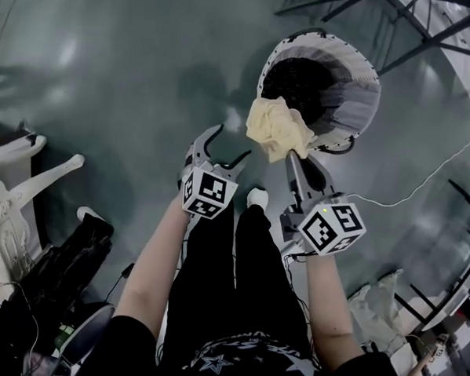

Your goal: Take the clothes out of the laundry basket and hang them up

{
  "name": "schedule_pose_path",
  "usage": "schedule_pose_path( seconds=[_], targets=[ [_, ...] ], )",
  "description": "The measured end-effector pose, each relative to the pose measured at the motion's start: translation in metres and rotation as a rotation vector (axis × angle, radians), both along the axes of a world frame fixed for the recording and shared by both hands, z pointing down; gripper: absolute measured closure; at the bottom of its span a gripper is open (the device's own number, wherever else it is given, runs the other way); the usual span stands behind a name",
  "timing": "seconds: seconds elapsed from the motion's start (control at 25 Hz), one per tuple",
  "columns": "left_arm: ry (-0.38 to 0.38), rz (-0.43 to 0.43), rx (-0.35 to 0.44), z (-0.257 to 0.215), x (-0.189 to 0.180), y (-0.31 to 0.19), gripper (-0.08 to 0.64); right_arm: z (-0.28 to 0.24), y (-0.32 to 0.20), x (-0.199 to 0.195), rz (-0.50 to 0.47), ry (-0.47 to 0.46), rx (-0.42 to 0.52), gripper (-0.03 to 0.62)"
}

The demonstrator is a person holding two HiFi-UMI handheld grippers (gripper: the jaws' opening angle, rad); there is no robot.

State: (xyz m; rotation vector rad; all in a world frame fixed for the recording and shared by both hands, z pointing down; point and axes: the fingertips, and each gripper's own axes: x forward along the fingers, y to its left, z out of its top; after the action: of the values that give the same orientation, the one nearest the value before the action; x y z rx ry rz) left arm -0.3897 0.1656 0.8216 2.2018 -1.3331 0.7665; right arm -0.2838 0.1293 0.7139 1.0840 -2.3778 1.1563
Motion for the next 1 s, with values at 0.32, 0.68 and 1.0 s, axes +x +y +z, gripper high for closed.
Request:
schedule_pose_path(
  seconds=[0.32,0.68,1.0],
  targets=[
    [0.261,-0.101,-0.040,-0.049,0.017,-0.010,0.220,-0.099,-0.004,-0.012,-0.026,-0.047,0.085,0.554],
    [0.676,-0.096,-0.217,-0.118,0.032,-0.015,0.371,-0.189,-0.005,-0.024,-0.051,-0.054,0.189,0.554],
    [0.829,-0.031,-0.288,-0.151,0.058,-0.022,0.480,-0.217,-0.008,-0.004,0.019,-0.037,0.227,0.554]
  ],
)
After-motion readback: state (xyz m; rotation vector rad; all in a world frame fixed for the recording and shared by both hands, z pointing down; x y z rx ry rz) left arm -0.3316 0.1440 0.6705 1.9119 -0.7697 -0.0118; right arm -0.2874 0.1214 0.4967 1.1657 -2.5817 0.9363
